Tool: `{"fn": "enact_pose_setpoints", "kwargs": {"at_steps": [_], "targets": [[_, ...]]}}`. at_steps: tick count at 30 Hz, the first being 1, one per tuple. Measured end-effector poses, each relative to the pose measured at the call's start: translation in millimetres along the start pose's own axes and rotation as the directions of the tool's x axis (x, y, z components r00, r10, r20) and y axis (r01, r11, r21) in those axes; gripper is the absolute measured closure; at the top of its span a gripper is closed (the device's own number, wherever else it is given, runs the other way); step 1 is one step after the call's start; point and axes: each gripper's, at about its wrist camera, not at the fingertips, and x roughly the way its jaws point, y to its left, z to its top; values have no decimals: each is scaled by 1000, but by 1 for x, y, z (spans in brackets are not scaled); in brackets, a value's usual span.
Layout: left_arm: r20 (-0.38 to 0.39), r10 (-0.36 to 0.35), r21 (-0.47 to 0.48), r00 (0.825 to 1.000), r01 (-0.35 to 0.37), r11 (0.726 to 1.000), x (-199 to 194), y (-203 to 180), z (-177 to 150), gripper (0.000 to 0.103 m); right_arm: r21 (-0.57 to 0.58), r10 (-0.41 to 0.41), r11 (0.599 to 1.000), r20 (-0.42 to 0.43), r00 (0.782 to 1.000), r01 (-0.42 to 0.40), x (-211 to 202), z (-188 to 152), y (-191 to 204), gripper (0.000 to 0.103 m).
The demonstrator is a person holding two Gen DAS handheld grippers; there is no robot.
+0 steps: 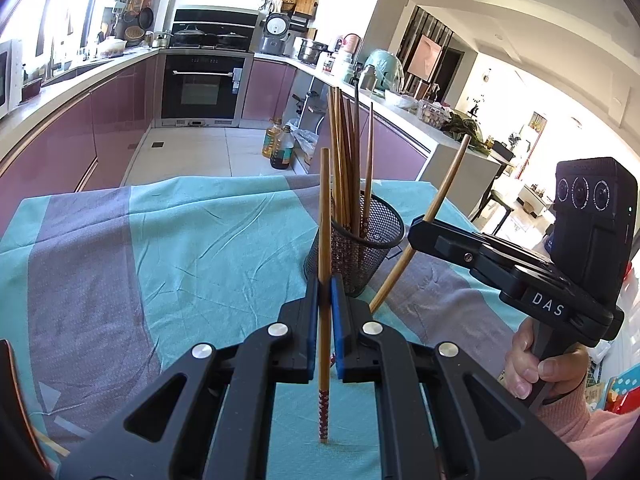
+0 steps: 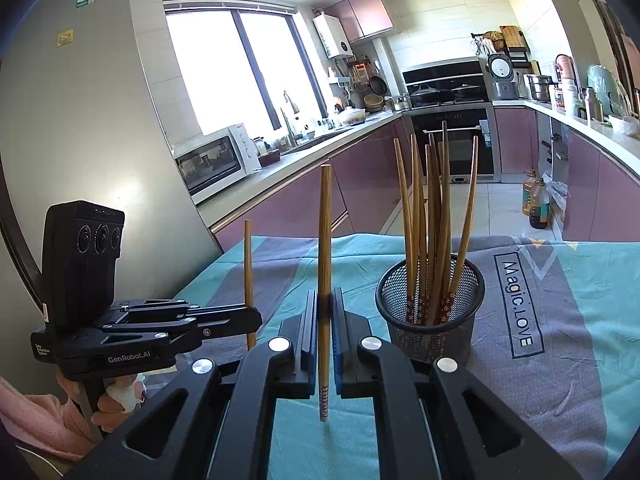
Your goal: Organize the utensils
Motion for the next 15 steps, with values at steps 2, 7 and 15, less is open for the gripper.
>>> {"fn": "enact_pose_setpoints", "kwargs": {"at_steps": [2,7,15], "targets": [[3,-2,1,1000,2,1000,-1,0,0,96,-2,-1,1000,2,1000,1,0,1,0,98],[11,-1,4,1000,1,1000,-3,-2,2,96,-6,-3,1000,5,1000,3,0,2,1,98],[20,-1,13,1000,1,1000,-7,-5,4,96,-9,-8,1000,9,1000,8,-2,3,1,98]]}}
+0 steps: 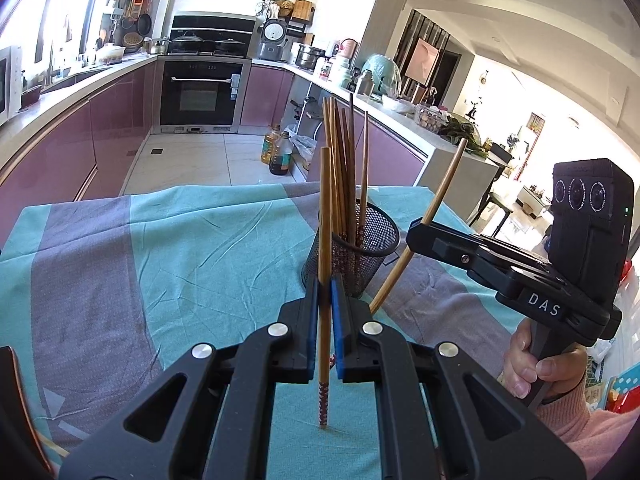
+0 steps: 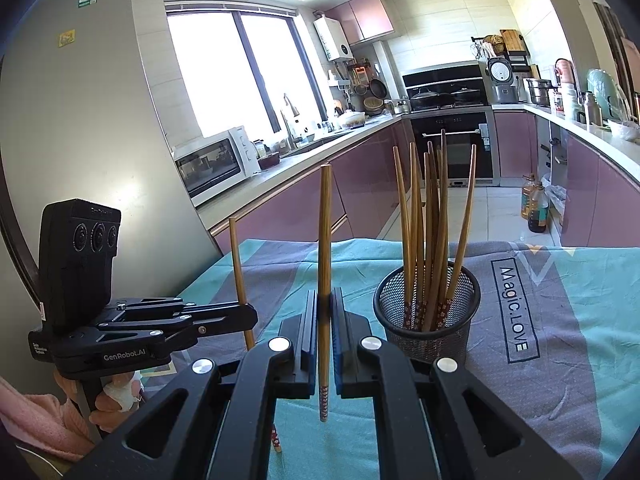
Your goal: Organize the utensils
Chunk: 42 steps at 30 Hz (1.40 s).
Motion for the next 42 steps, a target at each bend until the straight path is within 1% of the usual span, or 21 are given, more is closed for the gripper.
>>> {"fn": "enact_pose_setpoints", "kwargs": {"at_steps": [42], "targets": [[29,14,16,999,-15,1000,-2,-3,5,96,-4,-16,1000,21,1000,16,-8,4,3,98]]}}
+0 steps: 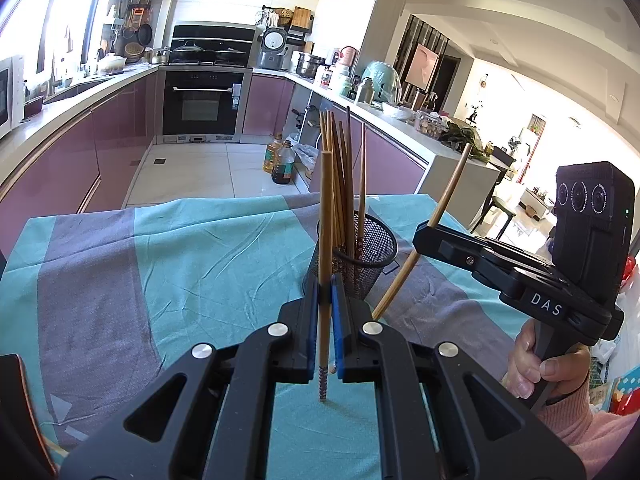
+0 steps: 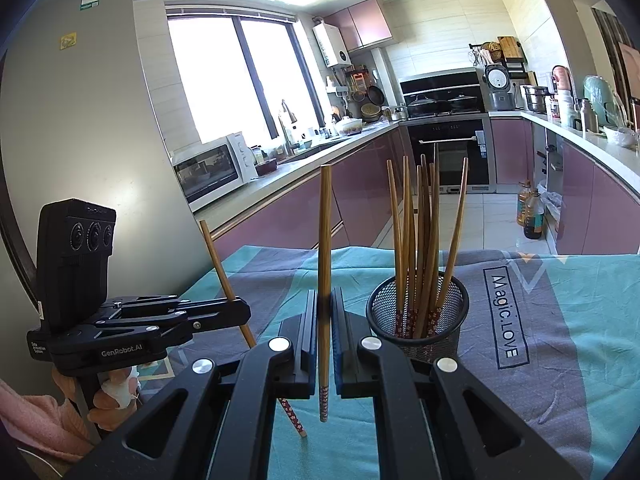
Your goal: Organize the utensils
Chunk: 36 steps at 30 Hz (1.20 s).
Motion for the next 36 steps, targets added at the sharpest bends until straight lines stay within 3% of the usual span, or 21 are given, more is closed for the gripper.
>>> {"fn": "enact_pose_setpoints", "kwargs": {"at_steps": [36], "targets": [[35,4,29,999,-5,1000,-5,-7,9,96,-9,-20,1000,31,999,20,-5,6,3,98]]}}
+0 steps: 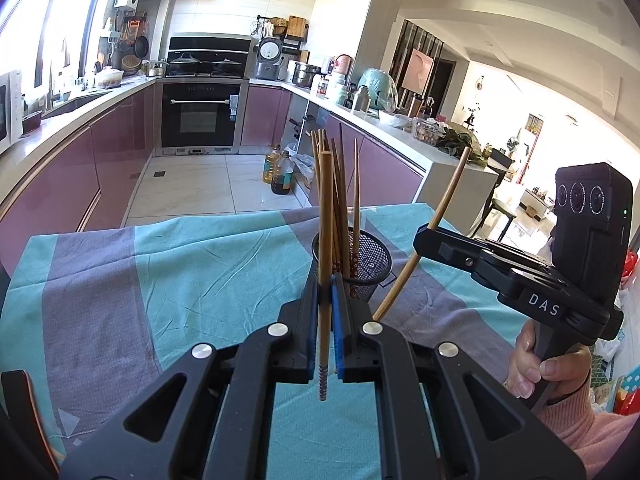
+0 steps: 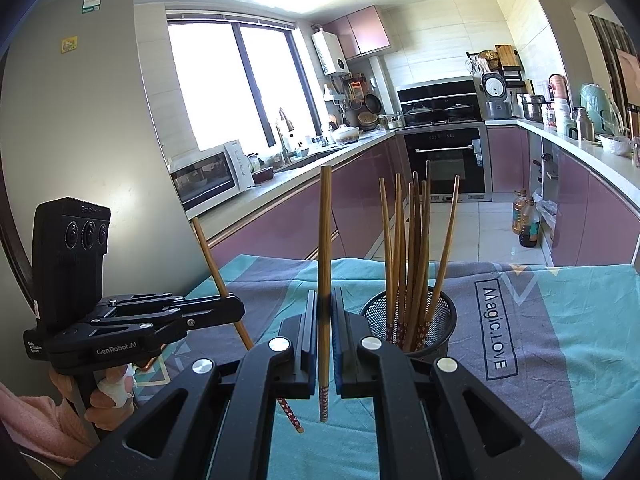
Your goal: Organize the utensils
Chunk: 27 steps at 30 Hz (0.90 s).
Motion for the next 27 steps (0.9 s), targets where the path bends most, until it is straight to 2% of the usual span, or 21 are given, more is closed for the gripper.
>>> {"fn": "enact_pose_setpoints", "kwargs": {"at_steps": [27], "targets": [[24,-11,28,1000,10,1000,-1,-4,10,96,-13,-19,1000,36,999,19,-8,10,-6,98]]}}
